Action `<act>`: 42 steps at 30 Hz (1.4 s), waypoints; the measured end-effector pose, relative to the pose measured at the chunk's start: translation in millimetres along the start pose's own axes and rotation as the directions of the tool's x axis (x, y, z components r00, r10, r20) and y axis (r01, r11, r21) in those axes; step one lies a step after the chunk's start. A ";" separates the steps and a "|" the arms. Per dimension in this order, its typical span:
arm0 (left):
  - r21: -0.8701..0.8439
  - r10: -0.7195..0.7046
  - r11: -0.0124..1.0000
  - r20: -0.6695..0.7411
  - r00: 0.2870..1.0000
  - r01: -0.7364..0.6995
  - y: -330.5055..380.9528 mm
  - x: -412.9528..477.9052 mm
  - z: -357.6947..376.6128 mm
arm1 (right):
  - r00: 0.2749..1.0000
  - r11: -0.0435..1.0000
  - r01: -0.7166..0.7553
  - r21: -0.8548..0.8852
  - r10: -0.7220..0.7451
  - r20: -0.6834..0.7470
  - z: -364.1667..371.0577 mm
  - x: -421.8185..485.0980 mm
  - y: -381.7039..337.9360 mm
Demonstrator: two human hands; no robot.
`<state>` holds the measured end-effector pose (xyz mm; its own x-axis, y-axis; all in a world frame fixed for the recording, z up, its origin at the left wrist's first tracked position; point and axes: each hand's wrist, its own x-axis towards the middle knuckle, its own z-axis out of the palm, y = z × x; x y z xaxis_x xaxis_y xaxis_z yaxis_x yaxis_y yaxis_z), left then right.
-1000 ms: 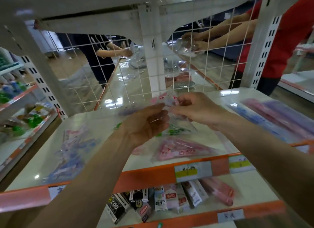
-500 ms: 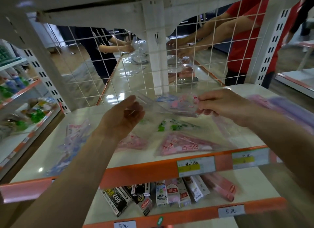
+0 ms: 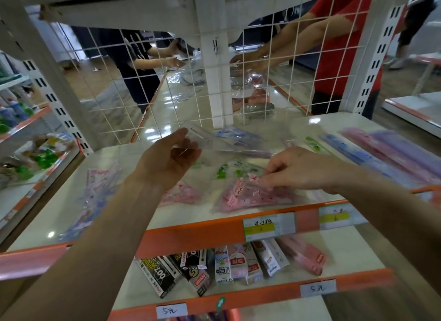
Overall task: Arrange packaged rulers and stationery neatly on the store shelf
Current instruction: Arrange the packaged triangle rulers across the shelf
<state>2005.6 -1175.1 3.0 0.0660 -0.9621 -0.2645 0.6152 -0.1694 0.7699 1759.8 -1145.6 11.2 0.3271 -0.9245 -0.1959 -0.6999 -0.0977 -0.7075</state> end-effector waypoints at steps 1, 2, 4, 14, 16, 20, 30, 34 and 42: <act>0.003 -0.003 1.000 0.005 1.000 0.003 0.1 -0.1 1.3 | 1.000 0.998 0.005 -0.056 -0.006 -0.007 0.0 -0.9 -0.5; 0.021 -0.001 1.000 0.011 1.000 0.001 -0.2 -0.3 2.4 | 1.000 0.994 0.005 -0.105 -0.006 -0.009 0.1 -1.4 -0.6; 0.081 0.008 0.997 0.028 1.000 -0.010 -1.6 -1.0 4.7 | 1.000 0.987 0.012 -0.162 -0.014 -0.014 -0.9 -1.5 -0.7; 0.093 -0.028 0.996 0.104 0.994 0.018 -7.8 -1.7 20.0 | 0.919 0.976 0.193 -0.102 -0.216 -0.330 -9.9 18.0 -10.0; 0.111 -0.042 0.993 0.105 0.994 0.030 -7.1 1.5 26.3 | 0.902 0.956 0.201 -0.216 -0.266 -0.339 -9.8 24.0 -13.6; 0.219 -0.068 0.974 0.075 0.995 0.050 -0.7 11.1 43.0 | 0.873 0.932 0.192 -0.307 -0.305 -0.381 -19.8 36.7 -19.3; 0.864 0.243 0.472 0.062 0.968 -0.174 3.7 43.7 54.7 | 0.908 0.898 0.079 -0.432 -0.244 -0.340 -38.6 71.3 -10.3; 0.915 0.274 0.321 0.157 0.949 -0.244 2.4 47.2 47.1 | 0.924 0.902 0.060 -0.427 -0.212 -0.318 -37.1 75.3 -1.1; 0.927 0.297 0.282 0.160 0.941 -0.246 8.0 48.6 30.9 | 0.967 0.900 -0.043 -0.433 -0.072 -0.245 -24.7 79.2 12.6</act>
<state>1989.4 -1229.8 14.2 0.1195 -0.9902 0.0725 -0.5710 -0.0088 0.8209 1761.2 -1229.1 3.5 0.2112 -0.9770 0.0280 -0.9190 -0.2083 -0.3348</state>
